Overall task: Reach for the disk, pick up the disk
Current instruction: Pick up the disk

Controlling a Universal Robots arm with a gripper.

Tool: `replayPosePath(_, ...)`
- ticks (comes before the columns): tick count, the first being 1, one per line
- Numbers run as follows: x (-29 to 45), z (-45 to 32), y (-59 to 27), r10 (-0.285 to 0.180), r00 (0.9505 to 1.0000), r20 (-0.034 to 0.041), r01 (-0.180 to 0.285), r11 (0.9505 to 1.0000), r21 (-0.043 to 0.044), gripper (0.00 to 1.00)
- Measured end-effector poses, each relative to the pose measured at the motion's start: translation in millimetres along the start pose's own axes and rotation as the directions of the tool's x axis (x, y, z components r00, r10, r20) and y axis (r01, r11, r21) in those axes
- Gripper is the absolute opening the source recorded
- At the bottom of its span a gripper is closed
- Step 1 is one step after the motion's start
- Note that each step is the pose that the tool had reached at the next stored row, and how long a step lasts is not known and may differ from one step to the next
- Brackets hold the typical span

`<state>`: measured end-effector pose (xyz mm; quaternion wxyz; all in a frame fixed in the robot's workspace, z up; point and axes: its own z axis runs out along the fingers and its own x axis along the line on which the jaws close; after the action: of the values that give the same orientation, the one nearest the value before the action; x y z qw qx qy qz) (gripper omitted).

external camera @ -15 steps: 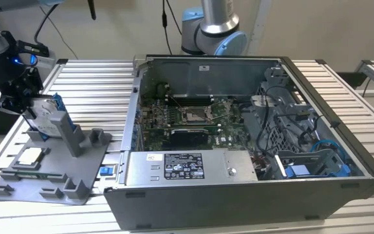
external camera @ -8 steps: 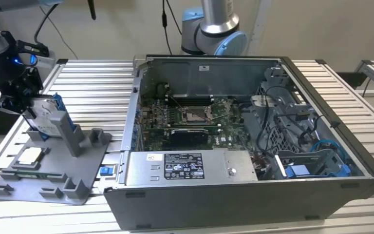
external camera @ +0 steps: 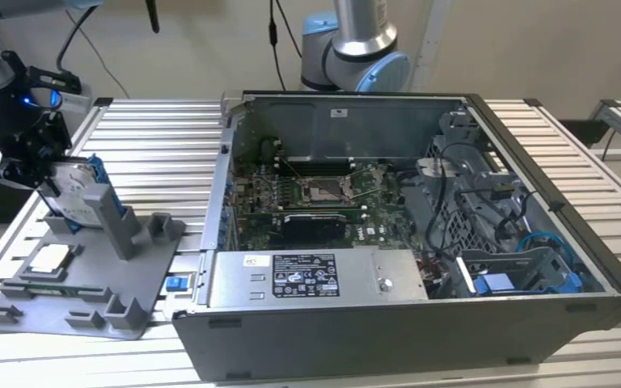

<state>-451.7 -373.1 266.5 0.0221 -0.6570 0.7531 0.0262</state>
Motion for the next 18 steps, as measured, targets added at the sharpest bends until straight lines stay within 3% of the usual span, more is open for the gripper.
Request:
replayPosePath(7,-0.1,-2.3,0.4,0.0,1.0,-0.0001,0.0,1.0,0.0014,0.0)
replayPosePath(12,0.0,-6.3,2.8,-0.001,1.0,0.0023,0.001,0.9998,0.0181,0.0)
replayPosePath(18,-0.5,-15.4,4.1,-0.002,1.0,0.0018,0.002,0.9998,0.0204,0.0)
